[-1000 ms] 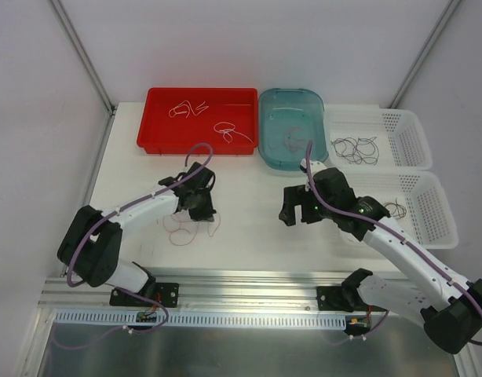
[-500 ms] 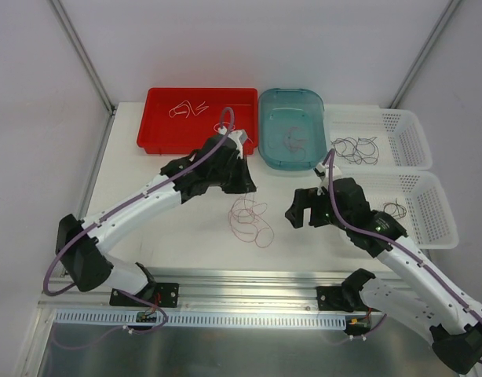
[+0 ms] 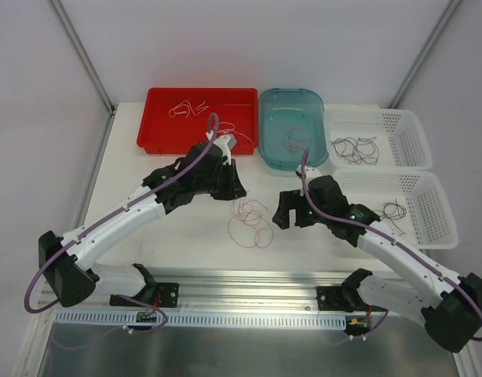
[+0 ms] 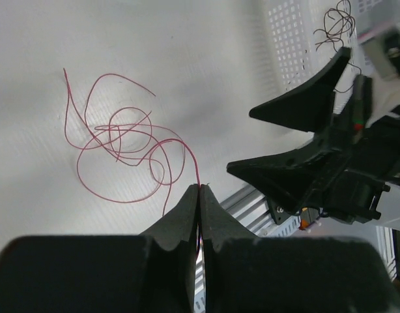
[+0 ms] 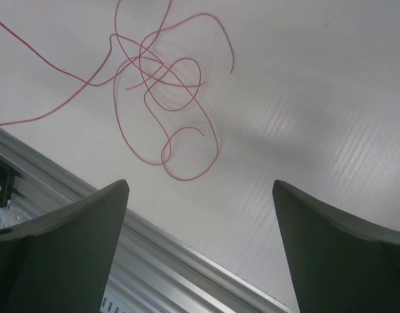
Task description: Untangle the cables
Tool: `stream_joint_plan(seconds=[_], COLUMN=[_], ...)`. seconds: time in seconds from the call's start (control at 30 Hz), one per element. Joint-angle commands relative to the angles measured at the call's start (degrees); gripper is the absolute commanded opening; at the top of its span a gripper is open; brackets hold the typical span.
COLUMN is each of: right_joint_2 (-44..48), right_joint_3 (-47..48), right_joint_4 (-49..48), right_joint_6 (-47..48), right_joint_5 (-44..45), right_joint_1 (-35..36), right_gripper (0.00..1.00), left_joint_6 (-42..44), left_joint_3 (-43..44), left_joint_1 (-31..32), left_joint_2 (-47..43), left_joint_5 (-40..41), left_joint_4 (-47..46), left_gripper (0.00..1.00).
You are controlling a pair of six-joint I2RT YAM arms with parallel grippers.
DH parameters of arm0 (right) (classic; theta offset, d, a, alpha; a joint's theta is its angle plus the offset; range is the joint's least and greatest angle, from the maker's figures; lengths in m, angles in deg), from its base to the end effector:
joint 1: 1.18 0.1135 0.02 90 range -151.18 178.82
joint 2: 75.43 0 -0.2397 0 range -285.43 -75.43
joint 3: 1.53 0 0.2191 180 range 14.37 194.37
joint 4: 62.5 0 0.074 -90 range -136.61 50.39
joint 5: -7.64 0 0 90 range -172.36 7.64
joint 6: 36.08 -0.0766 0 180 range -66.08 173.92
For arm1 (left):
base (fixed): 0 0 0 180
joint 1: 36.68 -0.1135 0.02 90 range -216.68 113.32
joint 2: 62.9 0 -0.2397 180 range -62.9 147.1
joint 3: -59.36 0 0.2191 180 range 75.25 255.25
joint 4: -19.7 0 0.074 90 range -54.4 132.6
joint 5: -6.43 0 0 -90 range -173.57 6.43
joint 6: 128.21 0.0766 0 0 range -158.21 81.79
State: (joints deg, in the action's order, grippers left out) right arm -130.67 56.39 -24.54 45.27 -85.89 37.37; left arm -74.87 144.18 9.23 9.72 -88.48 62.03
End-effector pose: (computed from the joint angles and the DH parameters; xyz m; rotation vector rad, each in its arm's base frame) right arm 0.1730 0.1439 0.2338 -0.6111 2.1505 0.5262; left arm 0.1989 -0.2147 0.3131 0.2360 2.2307 -0.9243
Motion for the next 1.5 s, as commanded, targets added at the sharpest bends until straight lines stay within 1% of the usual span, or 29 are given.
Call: stream_joint_plan(seconds=[0.0, 0.2, 0.27, 0.3, 0.37, 0.4, 0.47, 0.5, 0.57, 0.6, 0.67, 0.7, 0.73, 0.77, 0.8, 0.87, 0.93, 0.97, 1.0, 1.03, 1.07, 1.1, 1.13, 1.17, 1.27, 1.33, 1.4, 1.43, 1.47], right_joint_2=[-5.1, -16.0, -18.5, -20.6, -22.4, -23.4, -26.1, -26.9, -29.2, -29.7, -30.3, -29.8, -29.3, -27.5, -26.2, -23.2, -18.2, -16.5, -12.7, -11.0, -9.1, -6.8, -3.2, -1.3, 5.0, 8.9, 10.8, 11.4, 12.0], right_joint_3=[-1.5, -2.6, -2.1, -1.9, -1.4, -0.8, 0.0, 0.7, 1.0, 1.1, 1.1, 1.0, 0.9, 0.9, 0.9, 0.9, 1.3, 2.0, 2.5, 3.0, 3.8, 5.3, 6.3, 8.8, 13.5, 18.6, 22.5, 26.4, 28.4], right_joint_4=[-8.4, -16.7, -17.5, -18.3, -18.9, -19.3, -19.5, -19.6, -19.9, -20.2, -20.2, -19.8, -19.4, -17.3, -16.2, -11.6, -7.6, -3.5, -1.3, 0.7, 4.7, 6.7, 8.8, 12.8, 20.1, 22.9, 26.2, 27.1, 29.2], right_joint_6=[-1.6, -2.2, -2.0, -2.0, -1.7, -1.2, -0.7, -0.4, -0.1, -0.2, -0.2, -0.1, 0.4, 0.7, 1.1, 2.6, 3.5, 4.8, 5.6, 6.2, 7.5, 8.0, 8.4, 9.9, 11.4, 12.9, 14.2, 15.1, 15.7], right_joint_5=[-5.0, -6.8, -6.1, -6.0, -5.5, -5.4, -5.4, -5.5, -6.0, -6.1, -6.7, -6.8, -6.8, -6.4, -6.0, -3.8, -0.5, 0.4, 1.3, 2.7, 3.2, 3.2, 5.4, 6.5, 8.0, 8.4, 8.5, 9.1, 9.4], right_joint_1=[1.4, 3.9, 4.3, 4.4, 4.4, 4.4, 4.5, 4.5, 4.4, 4.4, 4.7, 4.8, 4.9, 4.9, 4.8, 4.9, 4.8, 4.7, 4.5, 4.3, 4.0, 3.6, 2.7, 2.1, -1.5, -4.4, -7.3, -8.1, -8.9], right_gripper=[0.96, 0.92, 0.89, 0.85, 0.82, 0.77, 0.73, 0.68, 0.62, 0.55, 0.46, 0.33, 0.26, 0.16, 0.11, 0.01, 0.01, 0.01, 0.01, 0.01, 0.01, 0.01, 0.01, 0.01, 0.01, 0.01, 0.01, 0.01, 0.01], left_joint_6=[0.6, 0.2, 0.3, 0.3, 0.5, 0.5, 0.6, 0.6, 1.0, 1.1, 1.6, 1.9, 2.2, 2.8, 3.0, 2.8, 3.2, 3.8, 4.2, 5.4, 5.9, 6.5, 7.0, 8.2, 9.9, 11.0, 11.6, 12.2, 12.5], left_joint_3=[0.2, -0.2, -0.4, -0.5, -0.6, -0.7, -0.9, -0.9, -0.9, -0.9, -1.0, -0.9, -1.0, -1.2, -1.2, -1.6, -2.6, -2.9, -3.2, -3.4, -3.5, -3.5, -3.9, -4.1, -4.9, -5.4, -5.6, -6.0, -6.2], left_joint_1=[-0.1, -0.2, -0.2, -0.2, -0.2, -0.2, -0.1, -0.2, -0.2, -0.2, -0.3, -0.4, -1.2, -1.9, -3.0, -8.2, -12.3, -17.2, -19.4, -22.1, -26.3, -28.6, -30.5, -34.0, -38.7, -42.9, -46.9, -47.9, -49.0], left_joint_2=[-3.0, -3.6, -4.0, -4.2, -4.7, -4.9, -5.3, -5.4, -5.6, -5.8, -6.1, -6.1, -6.3, -6.5, -6.7, -7.6, -8.5, -9.1, -9.2, -9.4, -9.3, -9.2, -9.2, -9.1, -9.1, -9.0, -8.6, -8.4, -8.2], left_joint_5=[2.4, 3.1, 3.2, 3.4, 3.8, 3.9, 4.6, 4.6, 4.6, 4.6, 7.2, 8.0, 8.8, 9.6, 9.7, 9.6, 9.7, 9.7, 10.0, 10.1, 10.1, 10.0, 9.8, 9.8, 9.8, 10.0, 9.7, 9.8, 10.4], left_joint_4=[-0.7, -0.7, -0.7, -0.7, -0.6, -0.6, -0.7, -0.6, -0.5, -0.4, -0.2, 0.0, 0.3, 0.9, 1.3, 3.1, 3.8, 4.1, 5.0, 5.4, 6.0, 6.4, 7.1, 7.4, 8.4, 9.0, 9.6, 9.7, 9.9], left_gripper=[0.00, 0.00, 0.00, 0.00, 0.00, 0.00, 0.00, 0.00, 0.00, 0.00, 0.00, 0.00, 0.00, 0.00, 0.00, 0.00, 0.00, 0.00, 0.00, 0.00, 0.00, 0.00, 0.00, 0.00, 0.00, 0.00, 0.00, 0.00, 0.00])
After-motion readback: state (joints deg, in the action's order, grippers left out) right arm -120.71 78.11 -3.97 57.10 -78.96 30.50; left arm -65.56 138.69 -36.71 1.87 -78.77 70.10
